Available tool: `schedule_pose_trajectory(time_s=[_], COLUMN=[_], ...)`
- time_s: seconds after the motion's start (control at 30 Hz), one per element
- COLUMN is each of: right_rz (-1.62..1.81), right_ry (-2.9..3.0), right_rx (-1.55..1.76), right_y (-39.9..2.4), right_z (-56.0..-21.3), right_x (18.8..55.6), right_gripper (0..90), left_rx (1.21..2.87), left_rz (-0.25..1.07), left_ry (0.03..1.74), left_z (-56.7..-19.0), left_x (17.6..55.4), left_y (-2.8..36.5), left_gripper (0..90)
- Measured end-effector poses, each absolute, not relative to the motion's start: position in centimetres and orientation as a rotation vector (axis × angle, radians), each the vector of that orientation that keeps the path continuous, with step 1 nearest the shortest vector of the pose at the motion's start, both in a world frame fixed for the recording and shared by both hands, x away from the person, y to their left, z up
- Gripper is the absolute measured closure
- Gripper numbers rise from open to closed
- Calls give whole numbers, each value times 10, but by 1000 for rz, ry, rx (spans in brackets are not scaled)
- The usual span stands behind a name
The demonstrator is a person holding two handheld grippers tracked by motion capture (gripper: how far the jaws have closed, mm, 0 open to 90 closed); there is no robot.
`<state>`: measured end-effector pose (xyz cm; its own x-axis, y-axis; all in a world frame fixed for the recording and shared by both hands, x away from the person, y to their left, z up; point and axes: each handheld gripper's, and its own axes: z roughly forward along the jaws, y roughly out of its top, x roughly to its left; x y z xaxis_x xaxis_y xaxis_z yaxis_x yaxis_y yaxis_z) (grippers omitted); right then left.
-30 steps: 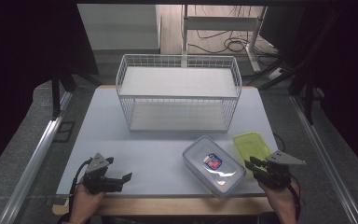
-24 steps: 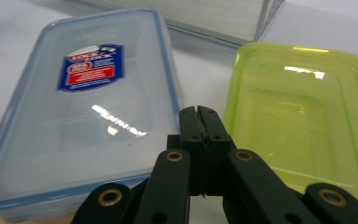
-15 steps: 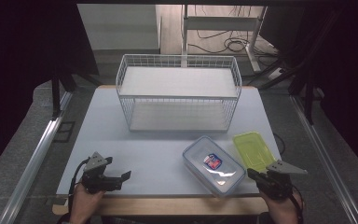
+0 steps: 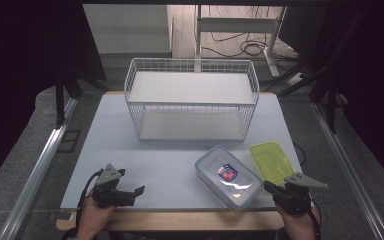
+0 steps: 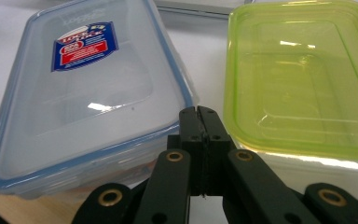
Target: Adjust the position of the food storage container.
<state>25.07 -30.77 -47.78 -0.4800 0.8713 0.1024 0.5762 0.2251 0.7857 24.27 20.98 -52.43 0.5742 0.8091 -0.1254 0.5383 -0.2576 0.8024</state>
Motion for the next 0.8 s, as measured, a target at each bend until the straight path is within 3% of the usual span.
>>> schedule_pose_trajectory(time_s=[0.27,0.57,0.8], right_rz=[1132,1080,1073], right_ry=[2196,2307,2308], right_rx=[1374,1377,1335], right_y=[-307,-301,-292], right_z=[-480,-491,-488], right_x=[252,249,265], right_gripper=[894,894,894], left_rx=[1908,1906,1931], left_rz=[329,336,369], left_ry=[1084,1036,1018], left_z=[-522,-516,-514], left_x=[252,268,281], left_y=[201,188,177], left_gripper=[43,206,257])
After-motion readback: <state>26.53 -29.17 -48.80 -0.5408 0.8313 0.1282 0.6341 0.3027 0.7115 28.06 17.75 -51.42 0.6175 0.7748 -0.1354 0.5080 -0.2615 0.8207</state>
